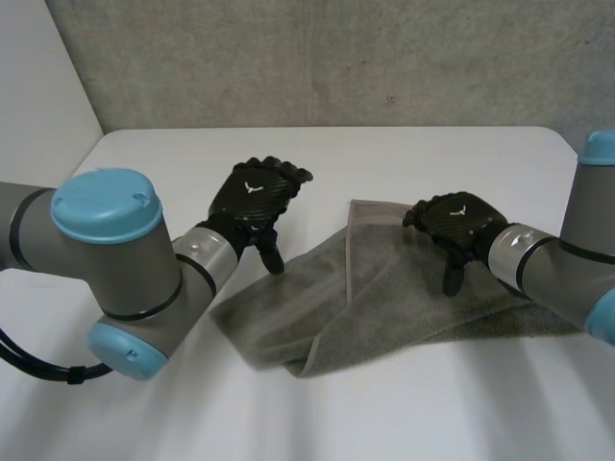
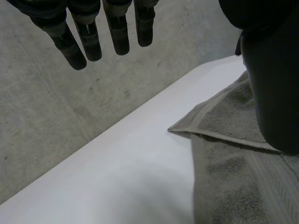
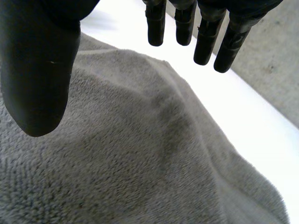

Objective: Fold the towel.

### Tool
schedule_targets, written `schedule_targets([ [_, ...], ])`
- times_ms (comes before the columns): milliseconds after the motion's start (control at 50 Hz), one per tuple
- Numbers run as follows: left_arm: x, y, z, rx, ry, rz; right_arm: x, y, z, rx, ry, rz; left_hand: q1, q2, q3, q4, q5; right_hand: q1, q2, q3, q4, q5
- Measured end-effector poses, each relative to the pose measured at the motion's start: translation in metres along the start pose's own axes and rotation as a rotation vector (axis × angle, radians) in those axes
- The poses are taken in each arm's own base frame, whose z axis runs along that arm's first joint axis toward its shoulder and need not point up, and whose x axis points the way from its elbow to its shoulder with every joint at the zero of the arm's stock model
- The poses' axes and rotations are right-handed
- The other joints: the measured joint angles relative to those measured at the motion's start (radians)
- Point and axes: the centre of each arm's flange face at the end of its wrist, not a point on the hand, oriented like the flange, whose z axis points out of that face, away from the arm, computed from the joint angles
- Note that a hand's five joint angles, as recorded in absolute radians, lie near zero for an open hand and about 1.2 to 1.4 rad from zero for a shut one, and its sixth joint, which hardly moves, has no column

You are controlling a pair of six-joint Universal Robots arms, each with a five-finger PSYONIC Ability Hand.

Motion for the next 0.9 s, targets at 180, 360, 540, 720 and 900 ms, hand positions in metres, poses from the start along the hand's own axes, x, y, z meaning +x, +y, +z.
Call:
schedule_targets([
  [180, -0.012, 0.001, 0.0, -0.016, -0.024, -0.005, 0.004, -0.011, -0.007, 0.039, 0.0, -0.044, 0.0, 0.0, 0.0, 0.0, 0.003, 0.0, 0.0, 0.0, 0.0, 0.0],
  [360, -0.015, 0.007, -0.002, -0.075, -0.022, -0.005, 0.012, -0.013, -0.008, 0.045, 0.018, -0.093, 0.0, 0.0, 0.0, 0.0, 0.004, 0.0, 0.0, 0.0, 0.0, 0.0],
  [540, -0.017, 0.015, -0.011, -0.212, 0.005, 0.041, 0.03, -0.002, -0.014, -0.026, 0.059, -0.332, 0.0, 0.0, 0.0, 0.0, 0.008, 0.0, 0.0, 0.0, 0.0, 0.0],
  [720, -0.011, 0.025, -0.023, -0.323, 0.065, 0.12, 0.042, 0.018, -0.017, -0.135, 0.025, -0.428, 0.0, 0.0, 0.0, 0.0, 0.009, 0.0, 0.0, 0.0, 0.0, 0.0],
  [900, -0.001, 0.041, -0.031, -0.414, 0.137, 0.118, 0.045, 0.044, -0.005, -0.203, -0.02, -0.411, 0.0, 0.0, 0.0, 0.0, 0.013, 0.0, 0.0, 0.0, 0.0, 0.0],
])
